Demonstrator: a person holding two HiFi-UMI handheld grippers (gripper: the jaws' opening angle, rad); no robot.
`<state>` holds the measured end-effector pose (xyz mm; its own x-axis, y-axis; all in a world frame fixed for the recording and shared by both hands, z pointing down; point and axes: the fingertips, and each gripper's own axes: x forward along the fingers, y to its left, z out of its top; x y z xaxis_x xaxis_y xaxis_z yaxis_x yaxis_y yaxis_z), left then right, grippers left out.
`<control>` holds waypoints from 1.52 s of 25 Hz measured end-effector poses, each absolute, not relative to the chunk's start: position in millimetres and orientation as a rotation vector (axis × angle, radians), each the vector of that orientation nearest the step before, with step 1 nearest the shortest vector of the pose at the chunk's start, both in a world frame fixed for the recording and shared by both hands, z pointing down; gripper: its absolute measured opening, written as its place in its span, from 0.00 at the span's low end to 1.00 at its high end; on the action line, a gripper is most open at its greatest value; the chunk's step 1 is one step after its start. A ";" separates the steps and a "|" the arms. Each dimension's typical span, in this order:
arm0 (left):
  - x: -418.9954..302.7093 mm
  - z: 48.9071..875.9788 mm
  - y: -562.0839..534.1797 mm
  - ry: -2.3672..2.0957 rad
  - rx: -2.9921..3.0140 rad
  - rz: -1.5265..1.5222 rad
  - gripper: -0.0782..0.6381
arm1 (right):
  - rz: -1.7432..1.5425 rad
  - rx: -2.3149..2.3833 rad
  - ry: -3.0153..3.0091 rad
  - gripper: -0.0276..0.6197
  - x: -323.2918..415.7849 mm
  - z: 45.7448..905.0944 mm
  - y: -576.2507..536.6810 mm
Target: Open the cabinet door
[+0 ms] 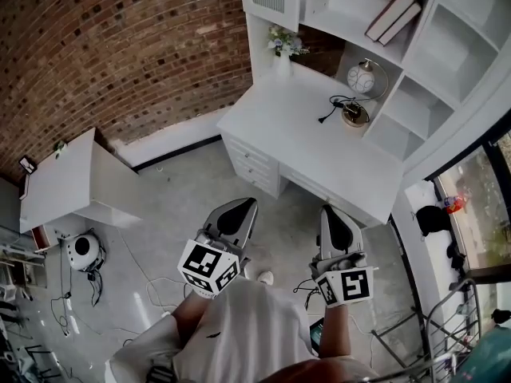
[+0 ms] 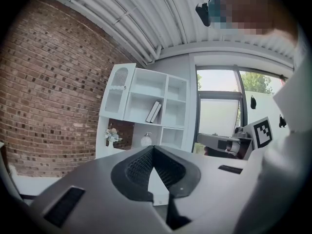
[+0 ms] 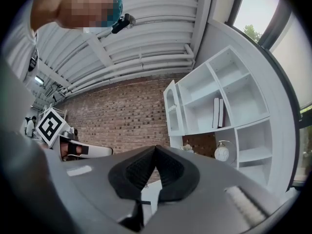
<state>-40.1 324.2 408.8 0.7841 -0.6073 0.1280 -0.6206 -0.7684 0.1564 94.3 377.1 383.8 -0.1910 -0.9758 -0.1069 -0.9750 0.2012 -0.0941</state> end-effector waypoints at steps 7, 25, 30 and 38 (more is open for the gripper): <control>-41.1 415.9 311.8 -0.972 2.782 0.116 0.12 | -0.028 -1.904 2.299 0.06 99.3 394.1 362.9; -45.8 429.8 189.7 -0.945 2.748 0.104 0.12 | -0.053 -1.965 2.299 0.06 96.9 399.0 252.4; -40.9 421.2 139.7 -0.903 2.764 0.096 0.12 | -0.035 -1.988 2.285 0.06 96.7 388.6 204.5; -30.9 412.0 60.2 -0.812 2.784 0.081 0.12 | -0.011 -2.061 2.233 0.06 102.2 374.4 129.3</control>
<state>-30.9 60.2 412.0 0.8439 -0.5231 0.1195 -0.5364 -0.8166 0.2133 102.2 129.3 374.4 -0.0767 -0.9946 -0.0705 -0.9938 0.0820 -0.0750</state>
